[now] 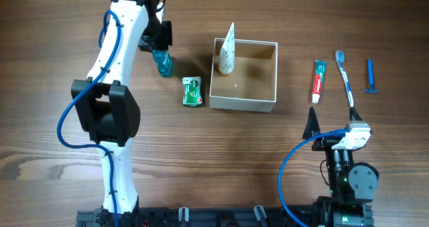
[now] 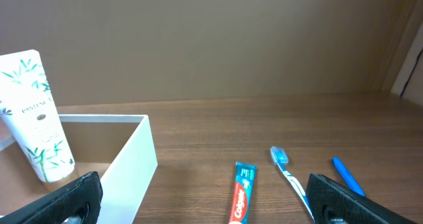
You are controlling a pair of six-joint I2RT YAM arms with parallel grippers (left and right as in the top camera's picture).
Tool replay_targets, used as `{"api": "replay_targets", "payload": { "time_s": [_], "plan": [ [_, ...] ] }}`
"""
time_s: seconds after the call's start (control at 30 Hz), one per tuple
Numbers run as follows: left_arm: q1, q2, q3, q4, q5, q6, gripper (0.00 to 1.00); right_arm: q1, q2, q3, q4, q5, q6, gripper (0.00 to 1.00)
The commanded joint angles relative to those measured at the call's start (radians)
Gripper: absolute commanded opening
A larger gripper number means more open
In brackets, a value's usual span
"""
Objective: Pack container
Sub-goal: 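Grasp the Listerine bottle with the left gripper and lift, then carry the bottle over the box with the left gripper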
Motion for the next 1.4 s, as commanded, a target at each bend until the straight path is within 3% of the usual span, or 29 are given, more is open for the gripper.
{"api": "replay_targets", "payload": {
  "time_s": [0.0,0.27,0.83,1.1,1.37],
  "plan": [
    [0.006,0.017,0.003,0.01,0.013,0.011,0.22,0.006,-0.002,-0.002,0.003,0.017,0.014,1.0],
    [0.006,-0.006,0.003,0.01,0.023,-0.023,0.11,0.006,-0.002,-0.002,0.003,0.017,0.014,1.0],
    [0.004,-0.338,0.017,0.108,0.038,-0.15,0.06,0.006,-0.002,-0.002,0.003,0.017,0.014,1.0],
    [-0.018,-0.533,0.017,0.261,0.056,-0.229,0.05,0.006,-0.002,-0.002,0.003,0.017,0.013,1.0],
    [-0.179,-0.563,0.017,0.436,0.058,-0.224,0.04,0.006,-0.002,-0.002,0.003,0.017,0.014,1.0]
  ]
}}
